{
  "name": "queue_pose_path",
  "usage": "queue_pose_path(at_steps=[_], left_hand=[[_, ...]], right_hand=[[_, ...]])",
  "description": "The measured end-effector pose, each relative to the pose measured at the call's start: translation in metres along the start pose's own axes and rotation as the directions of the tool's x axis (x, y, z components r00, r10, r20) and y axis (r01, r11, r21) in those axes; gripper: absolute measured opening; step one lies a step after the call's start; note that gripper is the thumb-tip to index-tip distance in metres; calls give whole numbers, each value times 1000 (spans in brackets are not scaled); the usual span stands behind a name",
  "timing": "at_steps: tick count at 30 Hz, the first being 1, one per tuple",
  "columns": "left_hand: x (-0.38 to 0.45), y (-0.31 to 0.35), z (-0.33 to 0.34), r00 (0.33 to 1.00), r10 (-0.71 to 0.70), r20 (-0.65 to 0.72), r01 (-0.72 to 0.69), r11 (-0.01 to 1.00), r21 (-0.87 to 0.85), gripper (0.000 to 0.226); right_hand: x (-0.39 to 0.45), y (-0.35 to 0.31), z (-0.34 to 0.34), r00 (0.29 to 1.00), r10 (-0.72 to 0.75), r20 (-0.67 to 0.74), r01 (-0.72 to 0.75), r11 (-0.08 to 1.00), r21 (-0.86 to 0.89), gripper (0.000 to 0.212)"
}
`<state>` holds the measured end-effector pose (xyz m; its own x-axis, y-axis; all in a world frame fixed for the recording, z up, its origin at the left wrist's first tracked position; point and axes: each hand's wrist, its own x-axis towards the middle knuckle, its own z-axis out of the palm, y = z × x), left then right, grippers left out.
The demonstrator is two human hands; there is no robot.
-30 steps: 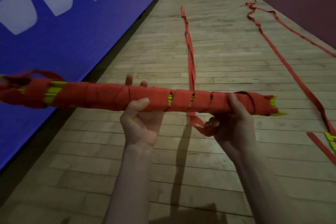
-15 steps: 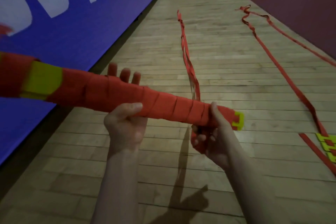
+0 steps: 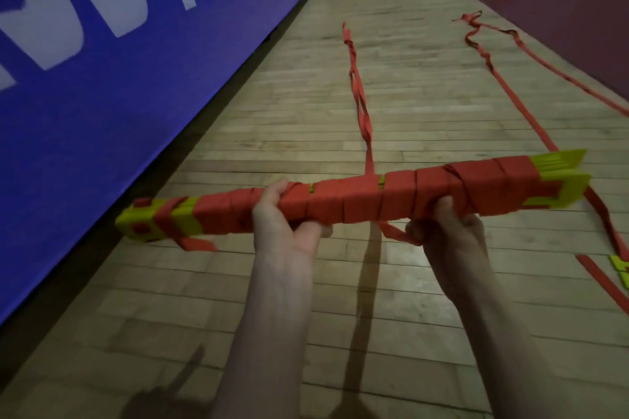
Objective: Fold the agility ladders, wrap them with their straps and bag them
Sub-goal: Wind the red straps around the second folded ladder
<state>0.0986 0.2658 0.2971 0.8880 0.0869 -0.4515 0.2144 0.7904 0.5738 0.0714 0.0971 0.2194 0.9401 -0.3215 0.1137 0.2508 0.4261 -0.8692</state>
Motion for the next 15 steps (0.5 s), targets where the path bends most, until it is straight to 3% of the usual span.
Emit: queue_pose_path(at_steps=[2,5,8,10,11,13,15], left_hand=[[7,-1,-3,999,-13,-40,8,992,-129,11],[21,-1,-13,979,159,129,-118,953,-278,31],[35,3,-29,799,312,514,-148,931,-335,73],[39,6,-35,640,304,706,-175,952,-252,77],[39,8,-37,607,289,740,-195,957,-213,76],[32,9,-33,658,248,711,-169,969,-182,83],[20,9,-22,825,177,536,-94,980,-178,75]], right_hand=[[-3,-3,3,990,92,-111,-104,988,-112,65],[-9,-6,18,930,340,-141,-363,912,-191,77],[-8,-5,32,803,588,-100,-584,809,68,72],[-5,-3,39,766,635,-99,-583,751,311,46],[-4,-1,40,783,611,-113,-531,753,388,35],[-1,3,40,876,466,-123,-372,816,443,21],[0,5,35,961,265,-76,-211,884,418,20]])
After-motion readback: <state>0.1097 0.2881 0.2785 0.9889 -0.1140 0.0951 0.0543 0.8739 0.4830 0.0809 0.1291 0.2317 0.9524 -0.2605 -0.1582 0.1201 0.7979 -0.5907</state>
